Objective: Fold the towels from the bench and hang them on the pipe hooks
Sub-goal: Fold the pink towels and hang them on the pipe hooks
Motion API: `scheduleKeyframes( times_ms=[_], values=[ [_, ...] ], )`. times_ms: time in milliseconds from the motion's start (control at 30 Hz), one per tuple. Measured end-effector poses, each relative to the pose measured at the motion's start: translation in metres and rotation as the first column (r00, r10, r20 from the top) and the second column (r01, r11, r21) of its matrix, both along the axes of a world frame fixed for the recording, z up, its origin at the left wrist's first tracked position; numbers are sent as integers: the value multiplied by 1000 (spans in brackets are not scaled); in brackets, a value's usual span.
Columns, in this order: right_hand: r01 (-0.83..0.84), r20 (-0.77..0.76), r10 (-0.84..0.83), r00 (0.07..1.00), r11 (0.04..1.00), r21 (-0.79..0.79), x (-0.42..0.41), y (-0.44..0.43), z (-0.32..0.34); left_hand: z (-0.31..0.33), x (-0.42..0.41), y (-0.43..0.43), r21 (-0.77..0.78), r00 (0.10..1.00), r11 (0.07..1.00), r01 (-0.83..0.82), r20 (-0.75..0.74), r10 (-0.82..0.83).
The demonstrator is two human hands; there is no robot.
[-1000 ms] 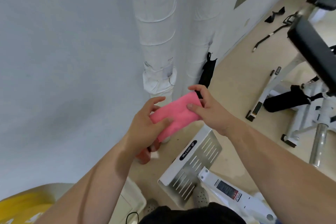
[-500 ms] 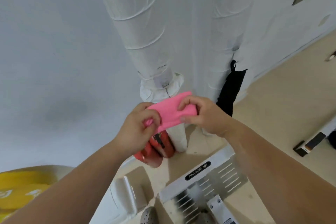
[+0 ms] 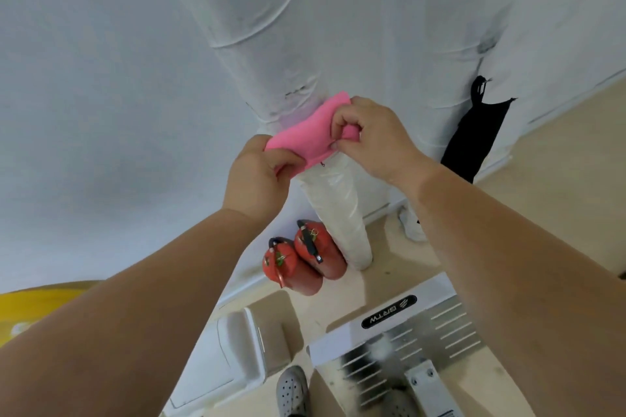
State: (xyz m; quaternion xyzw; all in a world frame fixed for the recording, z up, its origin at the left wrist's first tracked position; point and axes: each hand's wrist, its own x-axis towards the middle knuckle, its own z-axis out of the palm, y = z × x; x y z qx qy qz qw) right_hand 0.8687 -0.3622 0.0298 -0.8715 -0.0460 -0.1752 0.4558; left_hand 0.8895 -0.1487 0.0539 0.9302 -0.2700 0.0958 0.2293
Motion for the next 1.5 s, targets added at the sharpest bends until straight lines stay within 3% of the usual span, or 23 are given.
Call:
scheduleKeyframes(
  times_ms=[333,467,567,633,700,933,1167,1500],
  values=[
    [39,-96,-35,995,999,38,-1,1,-24,-28,7,-5,-59,999,998,-27,-27,25],
    [134,-68,-137,988,990,-42,-12,10,-27,-26,-7,-5,-32,997,999,4,80,-2],
    [351,58,-347,936,912,-210,-21,20,-34,-26,-21,-1,229,943,973,-14,326,-63],
    [445,167,-417,894,871,-209,-24,29,-35,-30,-31,3,448,907,892,-62,398,-136],
    [469,233,-429,873,870,-153,-24,39,-35,-35,-38,7,573,891,814,-92,413,-190],
    [373,213,-364,907,928,-1,-23,56,-36,-38,-38,14,695,927,715,-78,314,-205],
    [294,231,-250,940,938,-182,-31,57,-62,-43,-20,18,764,958,640,-84,238,-159],
    [205,147,-175,973,953,-225,-39,49,-56,-33,-27,13,776,983,631,-30,136,-121]
  ],
)
